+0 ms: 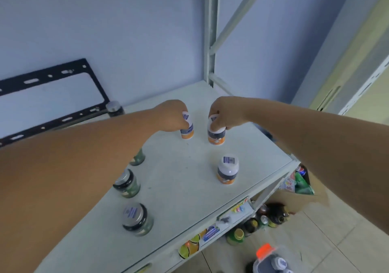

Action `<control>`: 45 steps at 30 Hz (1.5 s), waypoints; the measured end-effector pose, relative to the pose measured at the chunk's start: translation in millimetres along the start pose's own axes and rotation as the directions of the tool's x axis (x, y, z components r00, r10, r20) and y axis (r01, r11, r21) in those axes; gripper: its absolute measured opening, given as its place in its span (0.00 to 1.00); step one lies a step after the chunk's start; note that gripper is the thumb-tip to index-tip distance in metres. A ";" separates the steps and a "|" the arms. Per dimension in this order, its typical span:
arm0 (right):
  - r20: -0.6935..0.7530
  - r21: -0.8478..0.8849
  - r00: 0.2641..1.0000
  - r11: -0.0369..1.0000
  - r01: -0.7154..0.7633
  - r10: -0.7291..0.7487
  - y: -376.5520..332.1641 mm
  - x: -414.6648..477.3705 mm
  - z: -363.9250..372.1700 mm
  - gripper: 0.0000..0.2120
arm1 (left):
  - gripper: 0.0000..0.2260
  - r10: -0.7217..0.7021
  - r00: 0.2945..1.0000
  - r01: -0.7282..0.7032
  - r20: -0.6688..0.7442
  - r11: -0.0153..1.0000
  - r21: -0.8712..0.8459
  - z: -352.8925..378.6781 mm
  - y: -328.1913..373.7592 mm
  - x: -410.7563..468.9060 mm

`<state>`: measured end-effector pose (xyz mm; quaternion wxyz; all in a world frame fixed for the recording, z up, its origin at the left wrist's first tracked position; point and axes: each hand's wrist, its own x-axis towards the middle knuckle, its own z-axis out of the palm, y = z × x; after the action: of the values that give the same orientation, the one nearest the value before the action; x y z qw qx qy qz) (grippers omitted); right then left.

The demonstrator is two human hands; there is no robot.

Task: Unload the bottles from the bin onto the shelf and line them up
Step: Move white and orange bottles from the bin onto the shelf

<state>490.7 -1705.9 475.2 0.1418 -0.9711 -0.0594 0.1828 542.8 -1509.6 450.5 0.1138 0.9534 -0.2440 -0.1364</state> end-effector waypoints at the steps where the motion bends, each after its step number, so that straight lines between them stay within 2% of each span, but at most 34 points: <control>1: 0.018 0.003 1.000 1.000 0.000 0.000 3.7 6.7 6.6 0.19 | 0.09 -0.005 1.000 0.005 0.011 1.000 -0.004 5.5 -1.4 8.1; 4: 0.055 -0.017 0.998 1.000 0.000 0.001 12.4 20.4 24.4 0.21 | 0.11 -0.008 1.000 0.007 -0.015 0.997 -0.082 15.0 -4.5 25.3; 6: 0.072 0.001 0.997 1.000 -0.003 0.003 16.3 22.6 28.8 0.23 | 0.06 -0.034 0.999 0.033 -0.017 0.996 -0.082 14.8 -6.5 30.2; 9: 0.120 -0.016 0.992 0.999 -0.029 0.031 17.1 14.4 22.9 0.27 | 0.20 -0.050 0.997 0.051 0.062 0.999 -0.003 5.8 -9.3 34.6; 11: 0.083 -0.048 0.995 0.998 -0.051 0.055 16.7 2.3 12.1 0.28 | 0.29 -0.043 0.998 0.041 0.049 0.999 0.031 -6.8 -3.5 33.3; 12: 0.045 -0.052 0.996 0.996 -0.075 0.077 16.6 -7.0 5.2 0.29 | 0.30 -0.021 1.000 0.021 0.016 0.999 0.026 -14.9 1.4 32.7; 15: -0.089 -0.002 0.984 0.987 -0.158 0.157 18.2 -45.4 -16.7 0.27 | 0.24 0.148 0.984 -0.145 -0.101 0.989 0.039 -39.2 28.0 25.2; 17: -0.147 0.045 0.962 0.973 -0.225 0.229 20.9 -80.7 -28.4 0.23 | 0.17 0.313 0.935 -0.312 -0.165 0.949 0.036 -47.7 58.0 15.1; 19: -0.168 0.099 0.938 0.952 -0.290 0.304 26.4 -118.7 -35.1 0.17 | 0.11 0.453 0.875 -0.456 -0.170 0.890 0.020 -47.6 94.3 1.9; 22: -0.155 0.167 0.901 0.910 -0.381 0.406 39.7 -177.9 -33.8 0.12 | 0.08 0.618 0.775 -0.625 -0.131 0.781 -0.014 -34.0 155.0 -21.7; 24: -0.119 0.212 0.866 0.864 -0.456 0.486 54.3 -215.7 -26.1 0.11 | 0.08 0.701 0.710 -0.704 -0.072 0.710 -0.022 -20.0 193.7 -36.3; 27: -0.078 0.168 0.800 0.798 -0.578 0.596 83.9 -266.8 -3.6 0.10 | 0.07 0.750 0.645 -0.762 0.148 0.646 0.046 5.1 245.0 -49.1; 30: -0.024 0.176 0.739 0.730 -0.660 0.674 126.7 -312.6 28.3 0.10 | 0.09 0.719 0.611 -0.776 0.331 0.626 0.072 36.8 289.7 -48.7; 33: 0.073 0.203 0.680 0.656 -0.727 0.730 174.0 -352.1 68.9 0.11 | 0.10 0.710 0.550 -0.828 0.439 0.532 0.177 81.2 331.2 -42.8; 36: 0.132 0.245 0.628 0.588 -0.771 0.767 221.1 -381.8 111.8 0.11 | 0.08 0.638 0.525 -0.843 0.563 0.480 0.242 132.8 362.5 -33.2; 40: 0.223 0.373 0.600 0.501 -0.781 0.768 274.4 -399.7 184.1 0.13 | 0.10 0.563 0.499 -0.845 0.659 0.485 0.225 209.0 384.3 -23.6; 43: 0.311 0.385 0.596 0.475 -0.791 0.740 294.4 -396.0 248.7 0.14 | 0.12 0.488 0.488 -0.828 0.724 0.521 0.207 276.0 384.6 -18.2; 45: 0.386 0.408 0.549 0.396 -0.822 0.742 297.5 -391.2 291.3 0.11 | 0.13 0.418 0.450 -0.825 0.789 0.532 0.189 319.3 379.9 -19.1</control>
<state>38.9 -1980.8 259.0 0.3047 -0.7830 0.4487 0.3046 261.0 -1873.0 263.0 -0.2169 0.6539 -0.6449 -0.3308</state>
